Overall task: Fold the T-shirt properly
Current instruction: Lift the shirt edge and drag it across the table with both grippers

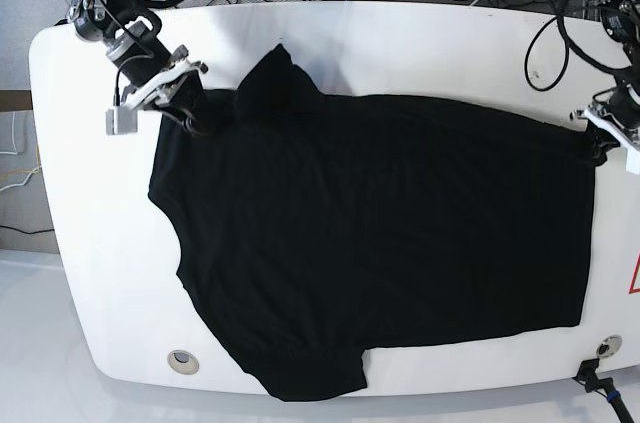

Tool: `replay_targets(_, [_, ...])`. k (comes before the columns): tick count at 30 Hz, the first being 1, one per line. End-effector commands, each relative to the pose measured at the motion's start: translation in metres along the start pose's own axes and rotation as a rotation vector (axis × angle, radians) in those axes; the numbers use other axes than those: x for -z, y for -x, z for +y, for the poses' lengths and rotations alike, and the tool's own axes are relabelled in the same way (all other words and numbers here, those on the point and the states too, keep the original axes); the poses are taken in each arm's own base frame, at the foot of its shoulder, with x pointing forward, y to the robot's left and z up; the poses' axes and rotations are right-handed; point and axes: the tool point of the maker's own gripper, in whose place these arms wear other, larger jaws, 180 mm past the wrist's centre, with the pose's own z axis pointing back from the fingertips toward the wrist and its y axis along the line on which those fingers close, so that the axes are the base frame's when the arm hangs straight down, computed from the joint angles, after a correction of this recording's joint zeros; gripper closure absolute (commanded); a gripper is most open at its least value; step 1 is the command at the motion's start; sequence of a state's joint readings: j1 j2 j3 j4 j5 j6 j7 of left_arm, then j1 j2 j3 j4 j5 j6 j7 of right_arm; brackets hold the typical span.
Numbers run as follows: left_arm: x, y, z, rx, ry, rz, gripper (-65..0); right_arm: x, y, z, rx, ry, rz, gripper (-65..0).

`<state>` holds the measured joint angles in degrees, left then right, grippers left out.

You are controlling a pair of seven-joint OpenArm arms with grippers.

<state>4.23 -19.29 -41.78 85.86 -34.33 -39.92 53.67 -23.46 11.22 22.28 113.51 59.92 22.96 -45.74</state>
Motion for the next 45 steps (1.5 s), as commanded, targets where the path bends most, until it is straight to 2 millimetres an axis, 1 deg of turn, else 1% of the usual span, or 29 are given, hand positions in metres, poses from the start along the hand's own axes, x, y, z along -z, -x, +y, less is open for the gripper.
replay_targets(1, [0.007, -0.026, -0.004, -0.002, 0.026, -0.066, 0.0, 0.004, -0.025, 0.010, -0.038, -0.043, -0.068, -2.6])
replay_targets(5, [0.023, -0.033, -0.012, -0.016, 0.065, -0.068, 0.0, 0.017, -0.044, 0.013, -0.042, -0.065, -0.120, -2.8])
replay_targets(7, [0.030, -0.046, -0.018, -0.014, 0.084, -0.089, 0.0, 0.023, -0.053, 0.011, -0.041, -0.072, -0.139, -2.8])
replay_targets(8, [0.033, -0.048, -0.019, -0.021, 0.093, -0.089, 0.0, 0.026, -0.057, 0.009, -0.038, -0.073, -0.146, -2.8])
replay_targets(11, [0.042, -0.056, -0.020, -0.042, 0.110, -0.098, 0.0, 0.035, -0.064, 0.001, -0.018, -0.071, -0.159, -2.8])
replay_targets(15, [0.050, -0.058, -0.015, -0.089, 0.120, -0.101, 0.0, 0.045, -0.073, -0.008, -0.001, -0.070, -0.174, -2.6])
replay_targets(18, [0.052, -0.069, -0.014, -0.098, 0.123, -0.144, 0.0, 0.054, -0.080, -0.017, 0.025, -0.069, -0.183, -2.6])
replay_targets(22, [0.052, -0.076, -0.015, -0.098, 0.123, -0.172, 0.0, 0.066, -0.090, -0.027, 0.054, -0.067, -0.192, -2.6])
replay_targets(24, [0.052, -0.089, -0.016, -0.095, 0.127, -0.202, 0.0, 0.071, -0.095, -0.033, 0.069, -0.065, -0.196, -2.6])
replay_targets(26, [0.053, -0.094, -0.016, -0.098, 0.130, -0.215, 0.0, 0.077, -0.098, -0.039, 0.086, -0.061, -0.197, -2.6])
replay_targets(28, [0.056, -0.092, -0.015, -0.118, 0.136, -0.208, 0.0, 0.082, -0.102, -0.047, 0.078, -0.038, -0.188, -2.6])
replay_targets(29, [0.058, -0.099, -0.015, -0.128, 0.141, -0.225, 0.0, 0.085, -0.103, -0.049, 0.073, -0.028, -0.184, -2.6])
replay_targets(31, [0.063, -0.102, -0.012, -0.154, 0.148, -0.236, 0.0, 0.090, -0.109, -0.051, 0.049, -0.016, -0.185, -2.8])
replay_targets(33, [0.064, -0.102, -0.005, -0.168, 0.140, -0.246, 0.0, 0.093, -0.115, -0.051, 0.019, 0.003, -0.183, -2.8])
replay_targets(35, [0.068, -0.106, -0.009, -0.158, 0.152, -0.260, 0.0, 0.096, -0.123, -0.050, 0.008, 0.002, -0.193, -2.8])
replay_targets(37, [0.070, -0.112, -0.014, -0.145, 0.162, -0.278, 0.0, 0.100, -0.126, -0.056, 0.018, 0.009, -0.189, -2.8])
replay_targets(42, [0.071, -0.115, -0.017, -0.136, 0.170, -0.281, 0.0, 0.112, -0.127, -0.068, 0.059, 0.022, -0.174, -2.8])
replay_targets(45, [0.071, -0.118, -0.017, -0.137, 0.169, -0.302, 0.0, 0.115, -0.128, -0.069, 0.036, 0.041, -0.164, -2.9])
